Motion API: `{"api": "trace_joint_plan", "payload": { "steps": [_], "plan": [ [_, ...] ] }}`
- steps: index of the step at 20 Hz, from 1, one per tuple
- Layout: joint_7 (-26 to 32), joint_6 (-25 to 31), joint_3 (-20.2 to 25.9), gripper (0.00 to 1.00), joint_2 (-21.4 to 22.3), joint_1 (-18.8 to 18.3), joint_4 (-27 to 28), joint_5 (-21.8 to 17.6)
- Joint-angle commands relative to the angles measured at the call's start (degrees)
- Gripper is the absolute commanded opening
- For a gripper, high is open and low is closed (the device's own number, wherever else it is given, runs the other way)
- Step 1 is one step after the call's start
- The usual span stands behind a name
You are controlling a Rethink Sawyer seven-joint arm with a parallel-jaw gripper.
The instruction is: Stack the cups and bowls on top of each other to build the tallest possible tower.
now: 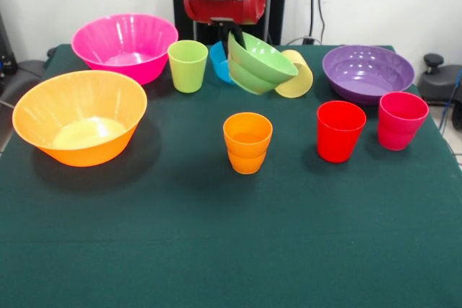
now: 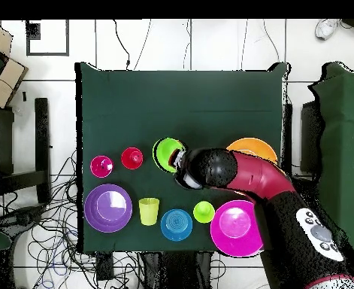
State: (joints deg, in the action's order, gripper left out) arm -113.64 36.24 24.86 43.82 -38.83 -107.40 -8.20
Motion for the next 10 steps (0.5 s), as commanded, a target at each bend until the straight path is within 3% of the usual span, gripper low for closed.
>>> {"api": "trace_joint_plan", "payload": {
  "steps": [1, 10],
  "plan": [
    [3.76, -3.65, 3.48, 0.00, -3.63, -0.04, 4.58, -3.07],
    [3.29, -5.03, 4.18, 0.00, -5.84, -0.40, 5.41, -2.87]
  ]
}}
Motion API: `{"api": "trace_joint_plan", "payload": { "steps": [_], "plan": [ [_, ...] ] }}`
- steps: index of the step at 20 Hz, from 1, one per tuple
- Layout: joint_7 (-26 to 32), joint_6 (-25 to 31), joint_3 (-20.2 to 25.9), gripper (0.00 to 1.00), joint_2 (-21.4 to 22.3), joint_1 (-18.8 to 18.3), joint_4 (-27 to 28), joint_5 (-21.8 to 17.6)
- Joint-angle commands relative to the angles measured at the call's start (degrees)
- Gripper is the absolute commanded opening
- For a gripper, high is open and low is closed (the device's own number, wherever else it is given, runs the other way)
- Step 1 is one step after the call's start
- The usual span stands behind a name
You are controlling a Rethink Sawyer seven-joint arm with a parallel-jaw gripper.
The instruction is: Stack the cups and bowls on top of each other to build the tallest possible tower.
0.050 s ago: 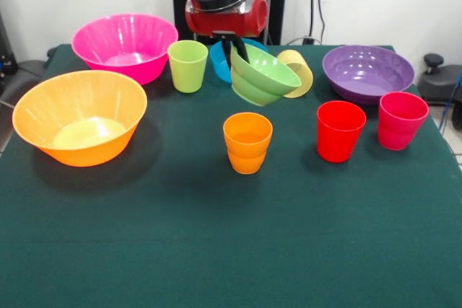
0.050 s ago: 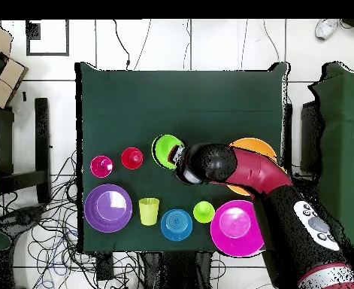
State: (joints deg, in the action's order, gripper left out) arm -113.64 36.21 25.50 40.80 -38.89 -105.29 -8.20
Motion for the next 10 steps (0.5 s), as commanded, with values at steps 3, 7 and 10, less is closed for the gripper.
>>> {"api": "trace_joint_plan", "payload": {
  "steps": [3, 7, 10],
  "plan": [
    [3.30, -5.45, 3.80, 0.00, -3.10, -0.66, 3.08, -2.97],
    [3.81, -5.46, 4.27, 0.00, -4.08, -1.19, 3.70, -3.00],
    [3.93, -5.46, 4.71, 0.00, -4.22, -1.71, 3.25, -2.88]
  ]
}}
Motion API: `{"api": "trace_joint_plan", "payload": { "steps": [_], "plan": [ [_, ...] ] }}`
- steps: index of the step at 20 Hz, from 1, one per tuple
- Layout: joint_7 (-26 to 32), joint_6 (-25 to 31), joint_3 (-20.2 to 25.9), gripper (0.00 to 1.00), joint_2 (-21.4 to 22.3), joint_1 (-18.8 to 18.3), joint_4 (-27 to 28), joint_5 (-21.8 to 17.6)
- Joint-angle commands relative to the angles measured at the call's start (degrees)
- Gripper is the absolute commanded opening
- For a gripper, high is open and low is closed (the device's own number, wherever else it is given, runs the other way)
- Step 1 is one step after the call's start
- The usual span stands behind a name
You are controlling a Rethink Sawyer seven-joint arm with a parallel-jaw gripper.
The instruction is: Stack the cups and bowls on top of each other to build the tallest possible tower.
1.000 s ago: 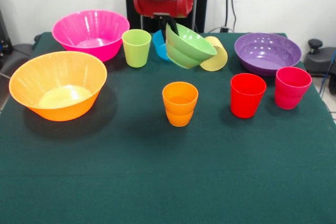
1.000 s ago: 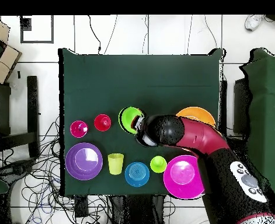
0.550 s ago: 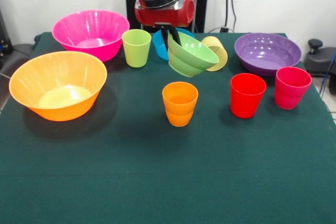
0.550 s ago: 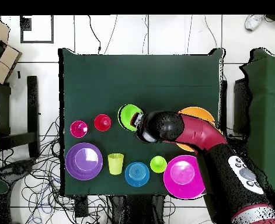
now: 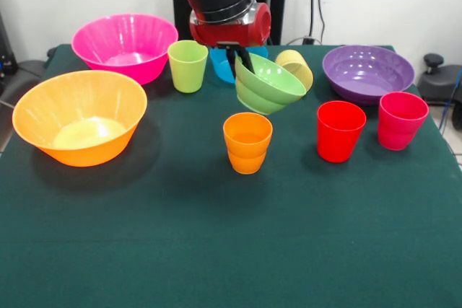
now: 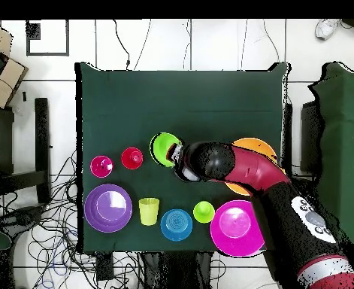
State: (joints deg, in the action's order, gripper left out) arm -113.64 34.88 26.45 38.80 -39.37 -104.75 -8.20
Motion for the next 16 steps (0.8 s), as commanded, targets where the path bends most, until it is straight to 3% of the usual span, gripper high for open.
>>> {"api": "trace_joint_plan", "payload": {
  "steps": [1, 16],
  "plan": [
    [3.92, -4.03, 3.94, 0.00, -2.27, -1.44, 2.54, -2.75],
    [3.91, -5.84, 6.92, 0.00, -4.56, -3.88, 1.90, -3.36]
  ]
}}
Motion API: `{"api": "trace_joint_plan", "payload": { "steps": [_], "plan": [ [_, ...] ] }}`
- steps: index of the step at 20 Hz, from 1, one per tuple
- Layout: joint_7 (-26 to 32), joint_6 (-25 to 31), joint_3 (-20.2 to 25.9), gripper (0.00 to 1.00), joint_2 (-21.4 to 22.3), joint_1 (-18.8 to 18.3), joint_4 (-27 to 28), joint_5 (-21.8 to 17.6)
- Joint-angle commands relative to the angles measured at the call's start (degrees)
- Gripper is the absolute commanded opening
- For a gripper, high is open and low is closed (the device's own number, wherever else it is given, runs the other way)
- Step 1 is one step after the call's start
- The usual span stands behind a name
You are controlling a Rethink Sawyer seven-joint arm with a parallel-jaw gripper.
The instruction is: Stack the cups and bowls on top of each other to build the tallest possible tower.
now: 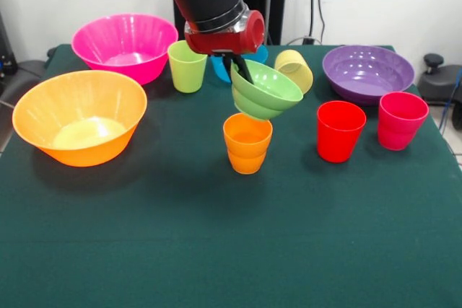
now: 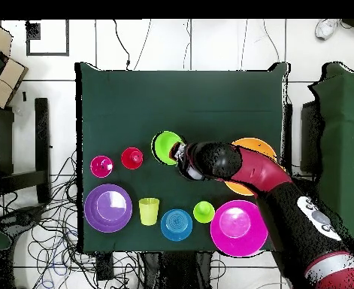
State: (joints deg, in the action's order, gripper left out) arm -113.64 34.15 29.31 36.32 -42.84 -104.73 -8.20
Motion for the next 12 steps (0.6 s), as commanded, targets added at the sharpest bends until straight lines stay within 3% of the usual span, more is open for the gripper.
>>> {"api": "trace_joint_plan", "payload": {
  "steps": [1, 12],
  "plan": [
    [4.01, -5.39, 4.37, 0.00, -2.42, -0.59, 1.86, -3.34],
    [4.74, -7.68, 6.54, 0.00, -5.84, -2.40, 2.00, -4.09]
  ]
}}
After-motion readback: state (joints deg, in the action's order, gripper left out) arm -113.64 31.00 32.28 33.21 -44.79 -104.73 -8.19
